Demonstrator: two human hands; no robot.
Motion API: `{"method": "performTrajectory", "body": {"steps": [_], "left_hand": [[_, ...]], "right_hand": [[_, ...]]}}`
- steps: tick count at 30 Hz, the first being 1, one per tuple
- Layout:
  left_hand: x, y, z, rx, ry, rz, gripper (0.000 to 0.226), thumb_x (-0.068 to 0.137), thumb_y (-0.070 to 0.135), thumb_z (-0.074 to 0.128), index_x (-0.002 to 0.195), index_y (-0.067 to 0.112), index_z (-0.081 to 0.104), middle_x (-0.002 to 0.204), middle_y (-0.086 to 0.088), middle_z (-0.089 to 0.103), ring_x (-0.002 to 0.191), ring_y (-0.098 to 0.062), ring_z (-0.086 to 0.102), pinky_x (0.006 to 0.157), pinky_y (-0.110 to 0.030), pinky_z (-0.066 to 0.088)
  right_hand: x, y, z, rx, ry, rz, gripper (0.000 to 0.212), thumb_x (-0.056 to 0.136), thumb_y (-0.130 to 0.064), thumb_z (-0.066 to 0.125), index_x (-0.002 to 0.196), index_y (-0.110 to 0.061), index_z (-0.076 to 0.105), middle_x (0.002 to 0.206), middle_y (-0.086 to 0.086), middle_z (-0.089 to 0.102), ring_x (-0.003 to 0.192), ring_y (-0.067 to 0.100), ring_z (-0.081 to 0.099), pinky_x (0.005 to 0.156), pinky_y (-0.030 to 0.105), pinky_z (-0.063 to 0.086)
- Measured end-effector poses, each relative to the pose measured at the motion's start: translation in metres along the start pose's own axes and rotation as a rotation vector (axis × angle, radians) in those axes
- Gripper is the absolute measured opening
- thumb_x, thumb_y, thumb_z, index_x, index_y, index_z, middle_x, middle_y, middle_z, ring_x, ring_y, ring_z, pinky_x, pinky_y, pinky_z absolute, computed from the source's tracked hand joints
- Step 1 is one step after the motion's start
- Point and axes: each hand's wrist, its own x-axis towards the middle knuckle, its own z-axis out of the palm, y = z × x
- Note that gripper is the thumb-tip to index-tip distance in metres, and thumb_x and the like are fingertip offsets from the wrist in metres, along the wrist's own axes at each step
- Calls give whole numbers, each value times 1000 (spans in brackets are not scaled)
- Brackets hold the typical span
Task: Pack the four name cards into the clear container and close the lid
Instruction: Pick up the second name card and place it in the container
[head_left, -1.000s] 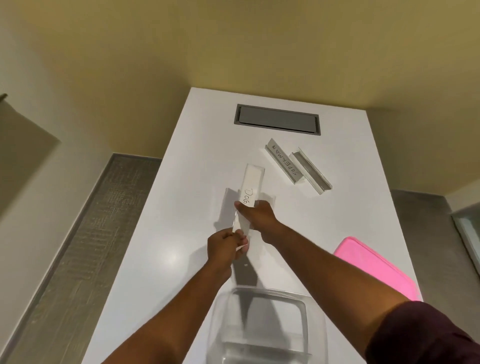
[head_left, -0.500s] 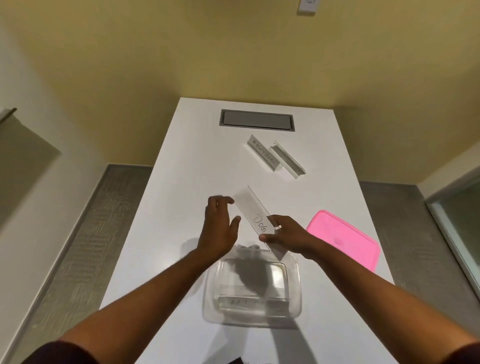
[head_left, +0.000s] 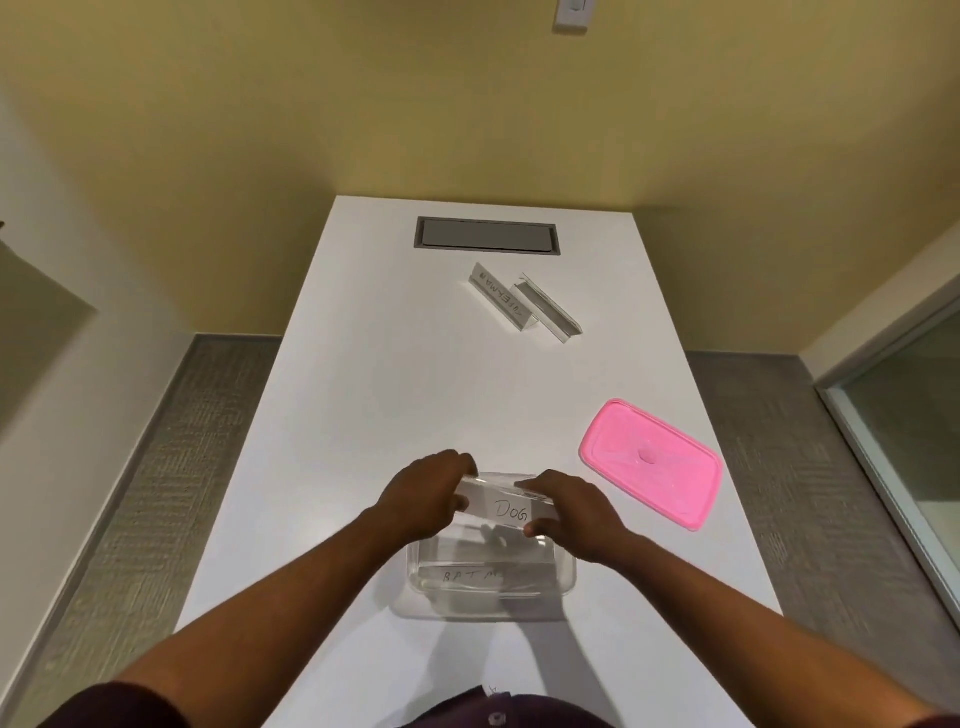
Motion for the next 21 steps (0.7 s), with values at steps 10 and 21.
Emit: {"method": "performTrajectory", "body": {"steps": [10, 21], "left_hand": [[-1, -16, 28, 185, -82, -97, 30, 86, 22, 65, 113, 19, 54, 114, -7, 63, 102, -30, 61, 78, -36, 47], [20, -4, 61, 317, -138, -168, 29, 86, -10, 52, 108, 7, 60, 107, -12, 66, 99, -32, 66, 77, -39, 53]], "right_hand": [[18, -6, 31, -196, -50, -16, 59, 86, -40, 73, 142, -31, 53, 142, -10, 59, 131, 20, 53, 101, 34, 44], [41, 10, 65, -243, -126, -4, 54, 89, -1, 49, 140, -18, 54, 138, 6, 58, 120, 32, 58, 93, 39, 51]]}}
